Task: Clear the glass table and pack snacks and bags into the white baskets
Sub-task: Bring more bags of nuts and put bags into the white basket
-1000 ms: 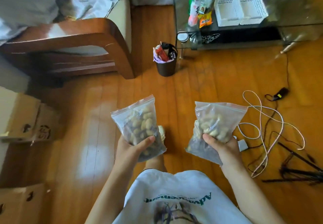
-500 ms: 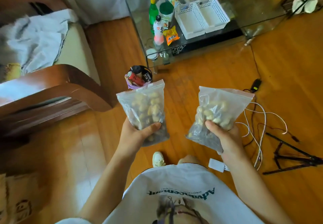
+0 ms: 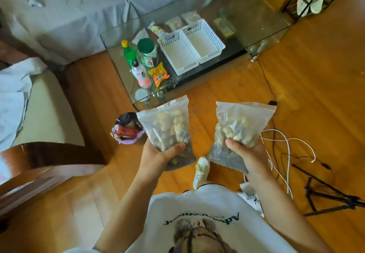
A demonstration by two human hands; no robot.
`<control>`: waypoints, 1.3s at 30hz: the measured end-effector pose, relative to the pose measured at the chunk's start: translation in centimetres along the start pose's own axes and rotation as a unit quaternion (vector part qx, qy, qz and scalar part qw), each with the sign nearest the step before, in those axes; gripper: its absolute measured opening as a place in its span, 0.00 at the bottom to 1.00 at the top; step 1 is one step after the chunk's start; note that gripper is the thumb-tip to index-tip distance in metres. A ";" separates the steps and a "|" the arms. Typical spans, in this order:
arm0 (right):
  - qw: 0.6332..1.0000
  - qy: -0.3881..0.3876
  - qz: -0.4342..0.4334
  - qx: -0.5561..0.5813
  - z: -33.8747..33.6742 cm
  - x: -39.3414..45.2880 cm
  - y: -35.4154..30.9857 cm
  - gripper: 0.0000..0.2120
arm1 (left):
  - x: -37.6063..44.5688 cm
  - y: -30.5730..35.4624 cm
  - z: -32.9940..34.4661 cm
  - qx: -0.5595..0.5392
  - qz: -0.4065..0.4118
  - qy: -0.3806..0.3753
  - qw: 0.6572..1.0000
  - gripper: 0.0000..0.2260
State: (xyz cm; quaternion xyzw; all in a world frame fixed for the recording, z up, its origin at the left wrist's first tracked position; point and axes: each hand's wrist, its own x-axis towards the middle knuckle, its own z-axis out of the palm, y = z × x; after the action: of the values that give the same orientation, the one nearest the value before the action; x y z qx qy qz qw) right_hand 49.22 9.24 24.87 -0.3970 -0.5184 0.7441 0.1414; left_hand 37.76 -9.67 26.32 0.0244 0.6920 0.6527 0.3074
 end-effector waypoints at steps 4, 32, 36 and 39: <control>1.000 -0.019 -0.015 -0.004 -0.9 5.8 -4.1 0.13 | 5.6 2.5 4.5 0.018 0.007 -0.018 1.000 0.19; 0.992 0.062 -0.094 -0.055 5.8 46.6 -22.2 0.17 | 48.3 20.9 13.5 0.023 0.034 -0.052 0.998 0.24; 0.991 0.055 -0.089 -0.083 5.6 53.0 -24.4 0.16 | 53.3 21.9 15.8 0.022 0.026 -0.032 0.999 0.21; 0.993 0.038 -0.060 -0.092 5.8 57.5 -26.0 0.16 | 56.4 22.6 17.7 -0.030 -0.003 0.037 0.999 0.20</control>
State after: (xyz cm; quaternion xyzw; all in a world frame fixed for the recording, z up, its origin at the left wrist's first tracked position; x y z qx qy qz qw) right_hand 2.62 52.22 23.15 -0.4040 -0.6019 0.6680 0.1684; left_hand -8.11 33.88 25.62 -0.0109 0.6831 0.6728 0.2839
